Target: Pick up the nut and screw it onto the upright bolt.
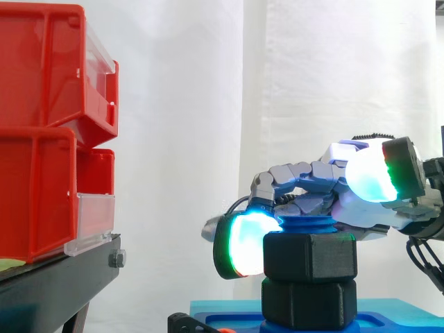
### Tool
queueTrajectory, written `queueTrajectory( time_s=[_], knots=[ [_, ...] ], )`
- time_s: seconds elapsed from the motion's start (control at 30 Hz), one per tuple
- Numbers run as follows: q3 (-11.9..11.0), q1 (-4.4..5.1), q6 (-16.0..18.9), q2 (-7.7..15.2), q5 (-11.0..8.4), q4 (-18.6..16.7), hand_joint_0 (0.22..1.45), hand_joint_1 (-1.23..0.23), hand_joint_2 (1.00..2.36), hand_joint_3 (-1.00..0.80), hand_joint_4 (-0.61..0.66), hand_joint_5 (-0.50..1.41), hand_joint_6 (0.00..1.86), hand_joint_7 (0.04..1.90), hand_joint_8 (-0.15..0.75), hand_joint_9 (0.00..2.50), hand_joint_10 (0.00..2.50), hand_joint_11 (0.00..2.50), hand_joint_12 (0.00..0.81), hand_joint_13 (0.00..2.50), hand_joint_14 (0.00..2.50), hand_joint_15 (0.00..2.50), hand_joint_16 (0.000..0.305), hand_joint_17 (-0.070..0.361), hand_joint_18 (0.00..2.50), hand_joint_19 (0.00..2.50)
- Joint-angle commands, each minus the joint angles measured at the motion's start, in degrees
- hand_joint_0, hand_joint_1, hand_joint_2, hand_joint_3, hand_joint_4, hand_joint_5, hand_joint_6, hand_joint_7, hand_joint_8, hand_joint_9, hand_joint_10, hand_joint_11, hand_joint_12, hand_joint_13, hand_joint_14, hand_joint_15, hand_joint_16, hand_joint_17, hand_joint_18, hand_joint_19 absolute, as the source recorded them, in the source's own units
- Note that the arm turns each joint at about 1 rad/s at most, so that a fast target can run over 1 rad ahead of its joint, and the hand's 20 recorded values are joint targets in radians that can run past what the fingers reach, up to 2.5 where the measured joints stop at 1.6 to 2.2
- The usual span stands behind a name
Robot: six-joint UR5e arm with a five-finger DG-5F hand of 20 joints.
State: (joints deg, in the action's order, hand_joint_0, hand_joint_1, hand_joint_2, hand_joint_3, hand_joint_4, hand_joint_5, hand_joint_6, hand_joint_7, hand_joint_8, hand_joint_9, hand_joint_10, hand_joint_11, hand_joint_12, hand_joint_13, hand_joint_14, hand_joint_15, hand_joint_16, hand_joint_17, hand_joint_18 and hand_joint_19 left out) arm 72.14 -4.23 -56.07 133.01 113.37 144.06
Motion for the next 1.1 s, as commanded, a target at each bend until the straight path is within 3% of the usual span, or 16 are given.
queueTrajectory(
  time_s=[0.0, 0.33, 1.07],
  knots=[
    [0.0, -0.08, 0.0, 0.0, 0.01, 0.0, 0.43, -0.21, 1.0, -0.5, 0.15, 0.02, 0.5, 1.19, 0.261, 0.81, 0.0, 0.0, 0.337, 0.3, 0.0, 0.0, 0.038, 0.085, 0.0, 0.0],
    [-0.1, -0.6, 0.1, 0.0, 0.18, 0.0, 0.45, -0.23, 1.0, -0.5, 0.11, 0.05, 0.5, 1.25, 0.234, 1.02, 0.0, 0.0, 0.306, 0.45, 0.0, 0.0, 0.031, 0.069, 0.0, 0.0],
    [0.0, -1.39, -0.9, 0.0, 0.8, 0.0, 0.46, -0.28, 1.0, -0.5, 0.07, 0.1, 0.5, 1.32, 0.117, 1.42, 0.0, 0.0, 0.225, 0.73, 0.0, 0.0, 0.02, 0.044, 0.36, 0.0]
  ],
)
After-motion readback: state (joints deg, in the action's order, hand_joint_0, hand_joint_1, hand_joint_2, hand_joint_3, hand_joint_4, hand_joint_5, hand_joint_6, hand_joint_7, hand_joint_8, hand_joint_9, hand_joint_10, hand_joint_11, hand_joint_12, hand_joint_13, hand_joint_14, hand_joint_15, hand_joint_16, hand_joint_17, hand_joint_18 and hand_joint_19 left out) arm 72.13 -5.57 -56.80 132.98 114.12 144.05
